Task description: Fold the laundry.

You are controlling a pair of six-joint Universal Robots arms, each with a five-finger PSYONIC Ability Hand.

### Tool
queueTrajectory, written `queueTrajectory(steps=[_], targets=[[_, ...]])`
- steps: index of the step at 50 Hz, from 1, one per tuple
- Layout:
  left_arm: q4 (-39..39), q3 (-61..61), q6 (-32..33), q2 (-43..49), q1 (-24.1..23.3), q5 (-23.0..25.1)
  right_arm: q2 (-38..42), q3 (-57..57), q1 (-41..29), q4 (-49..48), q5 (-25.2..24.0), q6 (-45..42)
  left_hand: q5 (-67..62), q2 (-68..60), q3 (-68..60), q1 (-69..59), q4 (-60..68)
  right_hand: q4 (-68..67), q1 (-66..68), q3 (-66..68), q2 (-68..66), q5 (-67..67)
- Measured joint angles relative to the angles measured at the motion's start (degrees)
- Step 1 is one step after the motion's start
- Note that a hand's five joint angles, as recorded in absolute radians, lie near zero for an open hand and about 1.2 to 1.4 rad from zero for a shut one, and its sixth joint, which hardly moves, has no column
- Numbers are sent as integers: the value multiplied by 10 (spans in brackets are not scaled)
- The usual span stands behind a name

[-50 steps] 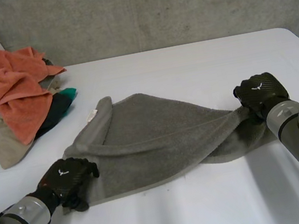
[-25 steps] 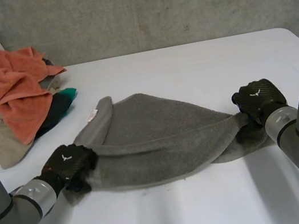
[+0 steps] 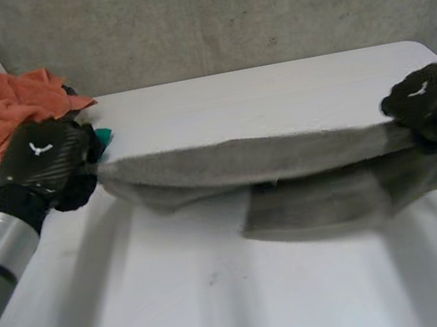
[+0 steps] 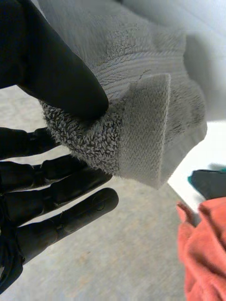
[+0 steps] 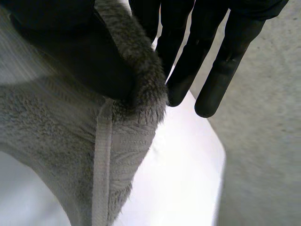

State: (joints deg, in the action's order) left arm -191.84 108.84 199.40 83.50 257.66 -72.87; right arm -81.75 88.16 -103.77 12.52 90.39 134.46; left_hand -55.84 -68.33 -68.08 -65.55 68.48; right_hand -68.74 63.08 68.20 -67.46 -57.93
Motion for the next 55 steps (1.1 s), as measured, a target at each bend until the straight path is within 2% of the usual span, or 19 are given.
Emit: queueTrajectory(steps=[4, 8, 13, 17, 24, 28, 30, 35, 41, 49, 55], targets=[[48, -5, -8, -11, -4, 0, -17, -21, 15, 66, 2, -61, 0, 0, 0, 0, 0, 0, 0, 0, 0, -2], [81, -25, -2, 46, -16, -5, 3, -32, 22, 101, 11, -103, 0, 0, 0, 0, 0, 0, 0, 0, 0, -2], [92, -100, 28, 184, -43, -38, 76, -62, 19, 106, 43, -128, 0, -1, -1, 0, 0, 0, 0, 0, 0, -2], [88, -215, 62, 293, -73, -82, 139, -118, 15, 78, 67, -129, 0, -1, -1, 0, 2, 0, 0, 0, 0, -5], [76, -467, 96, 419, -116, -148, 191, -230, 13, -70, 81, -120, 0, -1, -1, 0, 3, 0, 0, 0, 0, -8], [61, -619, 105, 470, -129, -175, 185, -267, 13, -217, 81, -112, 0, -1, -1, 0, 3, 0, 0, 1, 0, -9], [46, -688, 103, 482, -131, -186, 174, -275, 12, -301, 80, -109, 0, -1, -1, 0, 3, 0, 0, 1, 0, -9], [16, -773, 82, 480, -126, -205, 155, -273, 4, -402, 73, -104, 0, -1, -1, 0, 3, 0, 0, 1, 0, -12], [4, -711, 45, 450, -117, -208, 152, -249, -7, -394, 60, -103, -10, -1, -1, 0, 3, 0, 0, 1, 0, -14], [-17, -505, 16, 392, -106, -202, 166, -171, -9, -286, 49, -75, -10, -3, -4, 0, 3, 0, 0, 1, 0, -14], [-36, -361, 13, 374, -103, -193, 190, -106, -6, -195, 30, -15, -10, -3, -4, 0, 3, 0, 0, 1, -3, -14]])
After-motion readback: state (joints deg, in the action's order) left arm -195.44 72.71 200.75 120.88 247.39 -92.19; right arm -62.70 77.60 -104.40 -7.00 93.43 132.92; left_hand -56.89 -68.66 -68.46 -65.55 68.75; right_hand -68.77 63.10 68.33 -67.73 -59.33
